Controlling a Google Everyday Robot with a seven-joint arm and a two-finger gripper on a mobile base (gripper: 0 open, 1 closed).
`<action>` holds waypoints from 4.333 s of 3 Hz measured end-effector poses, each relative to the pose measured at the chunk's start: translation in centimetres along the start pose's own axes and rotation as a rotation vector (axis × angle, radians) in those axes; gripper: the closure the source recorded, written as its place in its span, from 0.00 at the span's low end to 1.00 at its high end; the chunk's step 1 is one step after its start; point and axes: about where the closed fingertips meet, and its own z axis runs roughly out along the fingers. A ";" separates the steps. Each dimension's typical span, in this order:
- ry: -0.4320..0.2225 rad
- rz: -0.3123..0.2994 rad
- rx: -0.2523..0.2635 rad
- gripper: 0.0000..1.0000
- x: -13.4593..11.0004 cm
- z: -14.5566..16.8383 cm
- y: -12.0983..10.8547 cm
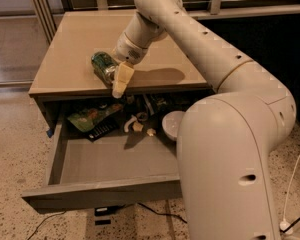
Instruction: Place green can into top drawer
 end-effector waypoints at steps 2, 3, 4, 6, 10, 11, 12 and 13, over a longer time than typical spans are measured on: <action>0.000 0.000 0.000 0.19 0.0 0.0 0.0; 0.000 0.000 0.000 0.43 0.0 0.0 0.0; 0.000 0.000 0.000 0.66 0.0 0.0 0.0; 0.000 0.000 -0.001 1.00 0.0 0.0 0.0; 0.000 0.000 -0.001 0.34 0.0 0.1 0.0; 0.000 0.000 -0.001 0.11 0.0 0.1 0.0; -0.001 0.000 -0.001 0.00 0.0 0.1 0.0; -0.013 -0.009 -0.006 0.00 -0.3 0.4 -0.1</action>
Offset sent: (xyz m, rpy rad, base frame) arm 0.0000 0.0000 0.0000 0.0000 0.0000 0.0000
